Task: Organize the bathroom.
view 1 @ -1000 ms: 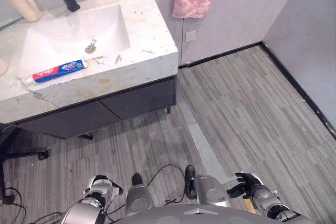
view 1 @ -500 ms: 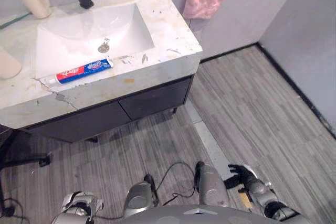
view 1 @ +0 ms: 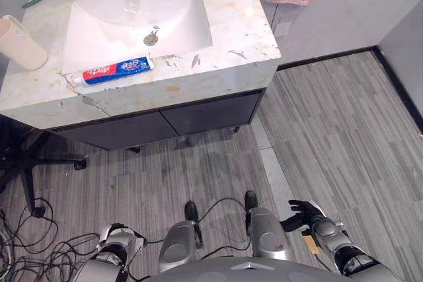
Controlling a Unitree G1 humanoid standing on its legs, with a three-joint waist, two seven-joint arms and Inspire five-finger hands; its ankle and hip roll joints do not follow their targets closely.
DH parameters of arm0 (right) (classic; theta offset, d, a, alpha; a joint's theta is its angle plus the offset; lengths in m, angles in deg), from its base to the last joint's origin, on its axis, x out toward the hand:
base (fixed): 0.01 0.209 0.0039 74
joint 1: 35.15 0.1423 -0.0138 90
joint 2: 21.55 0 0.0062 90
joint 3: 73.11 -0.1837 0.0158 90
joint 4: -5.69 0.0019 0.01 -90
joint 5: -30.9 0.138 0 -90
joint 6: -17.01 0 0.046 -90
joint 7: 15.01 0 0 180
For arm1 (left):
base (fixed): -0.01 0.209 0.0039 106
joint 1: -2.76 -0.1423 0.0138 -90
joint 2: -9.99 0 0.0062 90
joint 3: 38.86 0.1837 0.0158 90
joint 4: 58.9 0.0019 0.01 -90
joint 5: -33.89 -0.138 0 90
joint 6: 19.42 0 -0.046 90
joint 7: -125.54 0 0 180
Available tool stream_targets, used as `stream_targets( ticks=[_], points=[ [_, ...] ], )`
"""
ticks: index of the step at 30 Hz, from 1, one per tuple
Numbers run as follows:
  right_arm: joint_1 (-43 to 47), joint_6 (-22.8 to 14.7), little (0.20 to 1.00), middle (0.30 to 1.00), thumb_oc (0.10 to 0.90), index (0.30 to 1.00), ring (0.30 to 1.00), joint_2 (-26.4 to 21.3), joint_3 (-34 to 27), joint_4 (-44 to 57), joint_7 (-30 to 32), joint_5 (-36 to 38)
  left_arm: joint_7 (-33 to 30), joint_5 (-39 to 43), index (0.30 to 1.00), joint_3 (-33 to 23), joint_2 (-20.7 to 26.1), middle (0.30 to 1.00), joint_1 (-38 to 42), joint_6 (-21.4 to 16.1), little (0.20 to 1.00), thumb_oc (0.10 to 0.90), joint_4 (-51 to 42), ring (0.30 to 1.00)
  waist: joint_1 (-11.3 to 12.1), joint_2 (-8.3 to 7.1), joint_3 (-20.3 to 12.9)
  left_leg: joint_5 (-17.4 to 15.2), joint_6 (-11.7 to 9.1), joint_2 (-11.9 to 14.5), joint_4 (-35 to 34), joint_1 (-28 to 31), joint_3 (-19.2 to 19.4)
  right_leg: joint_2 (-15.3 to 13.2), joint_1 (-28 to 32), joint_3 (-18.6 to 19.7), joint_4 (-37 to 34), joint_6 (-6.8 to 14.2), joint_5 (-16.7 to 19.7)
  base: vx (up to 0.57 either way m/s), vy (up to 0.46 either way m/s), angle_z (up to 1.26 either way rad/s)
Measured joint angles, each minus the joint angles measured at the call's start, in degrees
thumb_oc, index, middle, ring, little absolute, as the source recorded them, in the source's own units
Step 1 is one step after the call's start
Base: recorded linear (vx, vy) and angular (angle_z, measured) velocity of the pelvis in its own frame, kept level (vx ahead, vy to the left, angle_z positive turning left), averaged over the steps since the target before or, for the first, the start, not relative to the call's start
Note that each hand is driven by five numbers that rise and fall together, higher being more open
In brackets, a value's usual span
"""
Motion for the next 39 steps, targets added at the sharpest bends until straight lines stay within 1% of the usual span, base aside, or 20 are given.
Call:
stream_targets(
  ticks=[2, 4, 6, 7, 9, 10, 13, 14, 15, 19, 21, 22, 24, 26, 27, 29, 34, 36, 37, 39],
  points=[
    [-0.39, -0.53, 0.9, 0.9, 0.8, 0.9, 0.9, 0.35, -0.05, -0.05, 0.04, -0.04, -0.25, 0.93, 0.9, -1.07, 0.01, 0.9, -0.02, -0.82, 0.9, 0.8, 0.01, 0.9, 0.01, -0.46, -0.02, 0.06, -0.12, -0.06, -0.5, 0.26, 0.17, -0.05, 0.16, 0.13, -0.31, 0.3, 0.12, 0.08, 0.046, 0.02],
    [-2.02, -0.48, 0.9, 0.9, 0.8, 0.9, 0.9, 0.9, -0.08, 0.22, 0.06, 0.0, -2.96, 7.12, 0.9, -4.08, -0.07, 0.9, -0.33, -2.85, 0.9, 0.8, -0.68, 0.9, 0.06, -0.78, -0.18, 0.28, -0.17, -0.04, -1.05, 1.13, 0.17, -0.03, 1.41, -0.02, -1.22, 0.78, 0.57, 0.09, 0.031, 0.03],
    [-3.07, -0.56, 0.9, 0.9, 0.8, 0.9, 0.9, 0.96, -0.1, 0.32, 0.08, 0.07, -5.18, 10.2, 0.9, -6.74, -0.07, 0.9, -0.75, -4.46, 0.9, 0.8, -1.02, 0.9, 0.01, -0.88, -0.55, 0.34, -0.14, -0.03, -1.26, 1.7, 0.17, -0.03, 2.33, -0.09, -2.07, 0.89, 0.66, 0.07, 0.007, 0.03],
    [-4.09, -0.57, 0.9, 0.9, 0.8, 0.9, 0.9, 0.93, -0.96, 1.01, 0.21, 0.18, -8.9, 13.5, 0.9, -11.99, 0.04, 0.9, -1.07, -6.11, 0.9, 0.8, -3.88, 0.9, -0.06, -0.97, -0.8, 0.47, -0.15, 0.0, -1.99, 2.88, 0.2, 0.0, 3.86, -0.31, -3.22, 1.16, 1.22, 0.06, -0.01, 0.05],
    [-5.72, -0.52, 0.9, 0.9, 0.8, 0.9, 0.9, 0.89, -1.1, 1.66, 0.57, 0.23, -13.33, 14.7, 0.9, -13.4, 1.08, 0.9, -1.51, -7.97, 0.9, 0.8, -6.69, 0.9, 0.03, -1.22, -1.61, 0.71, -0.23, 0.03, -2.62, 3.29, 0.16, -0.02, 4.56, -0.78, -3.96, 1.04, 1.28, 0.06, -0.034, 0.09],
    [-6.29, -0.57, 0.9, 0.9, 0.8, 0.9, 0.9, 0.93, -0.99, 2.11, 0.82, 0.36, -18.76, 14.9, 0.9, -14.84, 3.78, 0.9, -1.25, -9.12, 0.9, 0.8, -10.72, 0.9, -0.02, -1.77, -2.51, 1.07, -0.35, 0.14, -3.15, 3.49, 0.08, -0.02, 4.76, -1.11, -4.05, 1.24, 1.42, 0.06, -0.06, 0.14],
    [-6.91, -0.56, 0.9, 0.9, 0.8, 0.9, 0.9, 0.95, -1.01, 2.14, 1.33, 0.39, -26.02, 15.96, 0.9, -16.45, 8.87, 0.9, 0.91, -12.03, 0.9, 0.8, -14.47, 0.9, 0.16, -2.64, -3.95, 1.58, -0.67, 0.53, -3.25, 3.54, 0.28, 0.16, 5.08, -1.57, -4.13, 1.28, 1.56, 0.07, -0.08, 0.1],
    [-7.23, -0.65, 0.9, 0.9, 0.8, 0.9, 0.9, 0.95, -1.01, 2.17, 1.56, 0.67, -30.16, 15.88, 0.9, -17.97, 12.11, 0.9, 2.24, -12.97, 0.9, 0.8, -18.76, 0.9, 0.13, -3.02, -4.88, 1.69, -0.75, 0.88, -3.3, 3.9, 0.68, 0.27, 6.02, -2.24, -5.01, 1.31, 1.69, 0.08, -0.086, 0.1],
    [-7.66, -0.64, 0.9, 0.9, 0.8, 0.9, 0.9, 0.96, -1.0, 2.17, 1.53, 1.0, -32.38, 15.69, 0.9, -19.1, 13.44, 0.9, 3.03, -13.88, 0.9, 0.8, -21.73, 0.9, 0.31, -3.22, -5.42, 1.81, -0.94, 0.99, -3.68, 4.46, 0.7, 0.33, 6.88, -2.64, -5.69, 1.31, 1.83, 0.07, -0.076, 0.13],
    [-8.43, -0.64, 0.9, 0.9, 0.8, 0.9, 0.9, 0.97, -0.99, 1.85, 1.42, 2.48, -35.32, 11.95, 0.9, -21.13, 17.7, 0.9, 4.18, -15.22, 0.9, 0.8, -30.0, 0.9, 0.26, -3.46, -8.19, 2.57, -1.41, 1.06, -5.28, 5.77, 1.35, 0.44, 8.25, -2.71, -7.34, 1.6, 2.2, 0.06, -0.044, 0.01],
    [-8.79, -0.59, 0.9, 0.9, 0.8, 0.9, 0.9, 0.97, -1.0, 1.63, 1.27, 2.58, -34.52, 9.05, 0.9, -21.61, 18.89, 0.9, 4.49, -14.24, 0.9, 0.8, -36.9, 0.9, 0.91, -3.63, -8.27, 3.29, -1.85, 1.08, -5.46, 6.69, 1.51, 0.56, 9.67, -2.77, -8.45, 1.4, 2.82, 0.02, -0.01, 0.02],
    [-9.8, -0.62, 0.9, 0.9, 0.8, 0.9, 0.9, 1.0, -1.0, 1.57, 1.11, 2.62, -32.5, 4.85, 0.9, -21.04, 20.86, 0.9, 4.35, -13.5, 0.9, 0.8, -43.17, 0.9, 1.79, -3.92, -8.45, 3.37, -1.96, 1.04, -6.14, 7.29, 1.59, 0.57, 10.3, -2.74, -9.02, 1.47, 2.89, 0.0, 0.0, 0.0],
    [-9.69, -0.6, 0.9, 0.9, 0.8, 0.9, 0.9, 1.14, -1.01, 1.5, 0.95, 2.62, -29.91, 0.77, 0.9, -20.6, 23.83, 0.9, 4.12, -13.2, 0.9, 0.8, -47.51, 0.9, 1.89, -4.22, -8.62, 3.39, -1.95, 1.0, -6.63, 7.34, 1.59, 0.56, 10.38, -2.82, -9.14, 1.46, 2.91, 0.01, 0.004, 0.03],
    [-9.88, -0.58, 0.9, 0.9, 0.8, 0.9, 0.9, 1.15, -1.66, 1.38, 0.84, 2.63, -24.82, -2.01, 0.9, -20.83, 29.52, 0.9, 2.15, -11.85, 0.9, 0.8, -55.86, 0.9, 2.13, -4.53, -8.73, 3.57, -1.87, 0.96, -7.21, 7.41, 1.56, 0.65, 10.79, -2.88, -10.16, 1.52, 3.52, 0.01, 0.006, 0.02],
    [-9.92, -0.53, 0.9, 0.9, 0.8, 0.9, 0.9, 1.14, -1.69, 1.33, 0.83, 2.64, -24.36, -2.51, 0.9, -20.91, 29.91, 0.9, 2.1, -11.82, 0.9, 0.8, -56.41, 0.9, 2.28, -4.52, -8.73, 3.64, -1.9, 0.95, -7.22, 7.42, 1.55, 0.64, 10.86, -2.91, -10.26, 1.53, 3.53, 0.01, 0.011, 0.05],
    [-10.26, -0.47, 0.9, 0.9, 0.8, 0.9, 0.9, 1.18, -1.76, -0.44, 0.23, 2.64, -18.94, -8.01, 0.9, -20.92, 35.31, 0.9, 2.09, -11.46, 0.9, 0.8, -62.76, 0.9, 3.33, -4.48, -8.73, 3.72, -1.99, 0.87, -7.18, 7.48, 1.56, 0.6, 11.35, -3.0, -11.05, 1.6, 3.86, 0.0, 0.015, 0.04],
    [-9.45, -0.46, 0.9, 0.9, 0.8, 0.9, 0.9, 1.46, -1.71, -1.0, -0.34, 2.66, -12.11, -9.12, 0.9, -20.97, 38.93, 0.9, 2.15, -11.49, 0.9, 0.8, -66.66, 0.9, 3.68, -4.17, -8.84, 3.73, -2.01, 0.84, -7.18, 7.59, 1.74, 0.45, 11.9, -3.4, -11.71, 1.68, 3.98, 0.0, 0.009, 0.04],
    [-8.11, -0.44, 0.9, 0.9, 0.8, 0.9, 0.9, 1.58, -1.69, -1.31, -0.78, 2.73, -5.96, -9.13, 0.9, -20.42, 40.73, 0.9, 2.34, -11.14, 0.9, 0.8, -67.62, 0.9, 3.67, -4.06, -8.77, 3.77, -2.03, 0.87, -7.15, 7.56, 2.02, 0.45, 11.79, -3.36, -11.94, 1.64, 4.27, 0.0, 0.0, 0.0],
    [-8.11, -0.44, 0.9, 0.9, 0.8, 0.9, 0.9, 1.58, -1.69, -1.31, -0.78, 2.73, -5.96, -9.13, 0.9, -20.42, 40.73, 0.9, 2.34, -11.14, 0.9, 0.8, -67.62, 0.9, 3.67, -4.06, -8.77, 3.77, -2.03, 0.87, -7.15, 7.56, 2.02, 0.45, 11.79, -3.36, -11.94, 1.64, 4.27, 0.0, 0.0, 0.0],
    [-6.88, -0.27, 0.9, 0.9, 0.8, 0.9, 0.9, 1.64, -1.7, -2.17, -1.24, 3.91, -1.0, -9.15, 0.9, -18.81, 43.03, 0.9, 2.48, -11.08, 0.9, 0.8, -67.68, 0.9, 3.54, -3.93, -8.7, 3.77, -2.03, 0.85, -7.18, 7.42, 2.18, 0.4, 11.74, -3.29, -11.96, 1.65, 4.33, -0.01, 0.016, -0.01]
  ],
)
